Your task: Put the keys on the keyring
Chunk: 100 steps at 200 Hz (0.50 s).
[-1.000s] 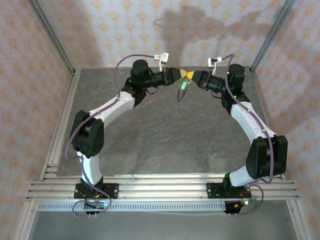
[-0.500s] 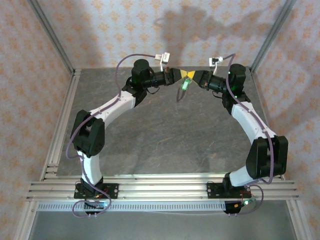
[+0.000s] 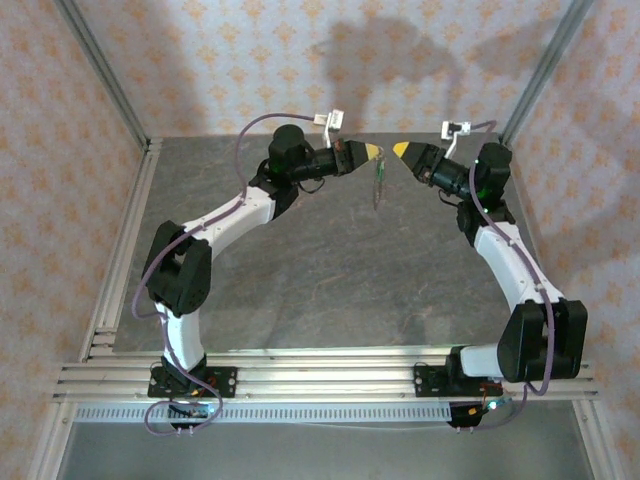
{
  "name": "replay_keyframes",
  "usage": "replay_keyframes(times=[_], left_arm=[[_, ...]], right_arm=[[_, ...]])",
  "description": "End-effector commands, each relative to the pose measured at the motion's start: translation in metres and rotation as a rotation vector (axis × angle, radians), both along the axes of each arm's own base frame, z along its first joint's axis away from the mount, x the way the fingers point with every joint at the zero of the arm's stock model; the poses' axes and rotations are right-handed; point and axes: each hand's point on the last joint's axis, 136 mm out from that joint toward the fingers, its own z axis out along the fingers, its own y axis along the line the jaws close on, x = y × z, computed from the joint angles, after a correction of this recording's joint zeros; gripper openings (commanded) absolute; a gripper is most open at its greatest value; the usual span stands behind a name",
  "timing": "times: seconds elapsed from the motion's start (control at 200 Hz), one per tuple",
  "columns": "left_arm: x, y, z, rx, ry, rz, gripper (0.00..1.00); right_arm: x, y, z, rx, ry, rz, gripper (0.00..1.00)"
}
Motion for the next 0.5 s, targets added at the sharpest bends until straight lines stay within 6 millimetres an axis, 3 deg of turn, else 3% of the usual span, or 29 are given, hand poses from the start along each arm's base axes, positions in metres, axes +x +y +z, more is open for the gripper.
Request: replay_keyframes(times=[0.0,0.495], left_arm=[[-0.0134,0.0084,0.0469,-0.082,-0.107,0.007,0.00],[-0.0126,0.0058,0.0495,-0.096,-0.103,0.004,0.00]], right_arm=[[-0.0045,-0.0010,0.0100,0.021,-0.063,-0.006,0.30],[-0.0082,0.0075,0.0104,0.050,-0.084,-0.012,0.35]])
